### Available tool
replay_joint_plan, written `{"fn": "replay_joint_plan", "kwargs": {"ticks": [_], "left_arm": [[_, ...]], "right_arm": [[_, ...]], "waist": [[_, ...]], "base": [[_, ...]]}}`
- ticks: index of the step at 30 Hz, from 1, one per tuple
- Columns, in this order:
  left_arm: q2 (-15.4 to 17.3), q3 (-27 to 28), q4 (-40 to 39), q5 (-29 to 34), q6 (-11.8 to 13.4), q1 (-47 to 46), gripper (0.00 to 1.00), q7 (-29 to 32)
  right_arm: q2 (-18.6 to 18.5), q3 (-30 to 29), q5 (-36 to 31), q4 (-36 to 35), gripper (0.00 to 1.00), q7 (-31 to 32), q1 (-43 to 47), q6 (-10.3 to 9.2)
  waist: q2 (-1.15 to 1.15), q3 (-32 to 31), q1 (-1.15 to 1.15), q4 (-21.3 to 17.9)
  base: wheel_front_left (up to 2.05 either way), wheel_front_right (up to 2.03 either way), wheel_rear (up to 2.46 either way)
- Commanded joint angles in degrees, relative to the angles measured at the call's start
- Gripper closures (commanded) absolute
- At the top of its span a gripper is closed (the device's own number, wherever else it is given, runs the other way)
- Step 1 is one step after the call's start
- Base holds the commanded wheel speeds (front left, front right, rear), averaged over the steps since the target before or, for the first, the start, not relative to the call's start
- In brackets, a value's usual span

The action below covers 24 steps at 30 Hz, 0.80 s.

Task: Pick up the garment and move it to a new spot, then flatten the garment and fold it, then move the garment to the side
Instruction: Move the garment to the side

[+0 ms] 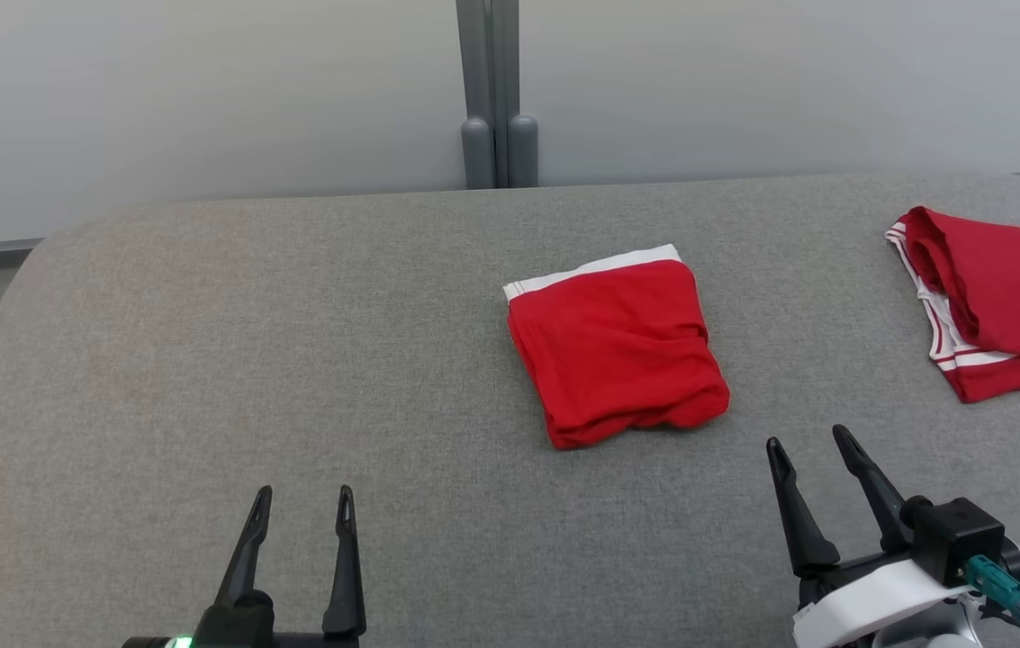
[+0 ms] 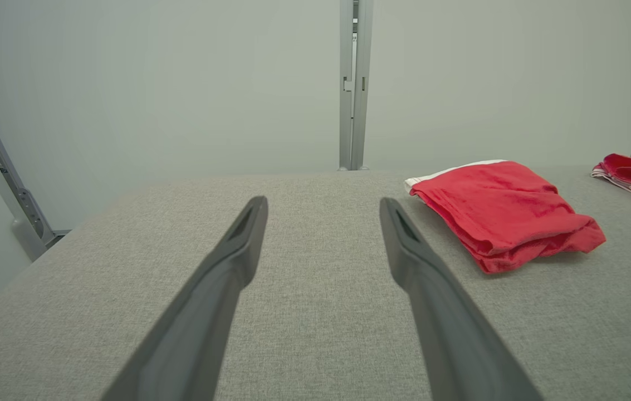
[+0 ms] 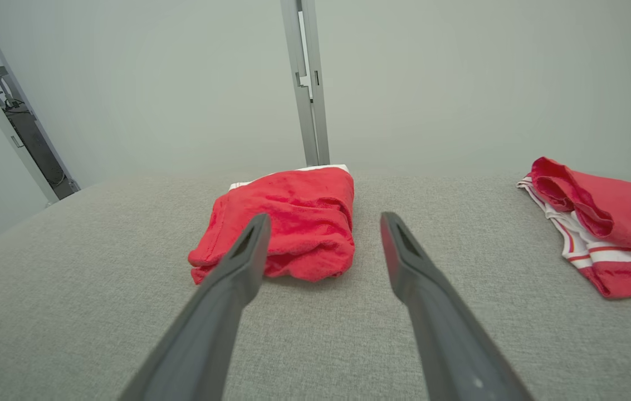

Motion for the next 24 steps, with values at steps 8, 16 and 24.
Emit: {"fn": "replay_joint_plan", "kwargs": {"ticks": [8, 16, 24], "left_arm": [[0.16, -0.91, -0.31, 0.71, -0.18, -2.07, 0.00, 0.04], [0.16, -3.09, -1.93, 0.94, 0.22, -6.17, 0.00, 0.04], [0.16, -5.93, -2.83, -0.26, 1.46, -10.76, 0.00, 0.04]], "right_arm": [[-1.27, 3.82, 5.58, 3.87, 0.00, -0.12, -5.25, -0.06], [-9.34, 15.88, 21.26, 14.21, 0.00, 0.03, -20.08, -0.07], [-21.40, 25.15, 43.79, 15.73, 0.00, 7.50, -33.26, -0.04]], "waist": [[0.00, 2.80, 0.00, 0.75], [0.00, 9.94, 0.00, 2.41], [0.00, 16.65, 0.00, 5.26]], "base": [[0.00, 0.00, 0.00], [0.00, 0.00, 0.00], [0.00, 0.00, 0.00]]}}
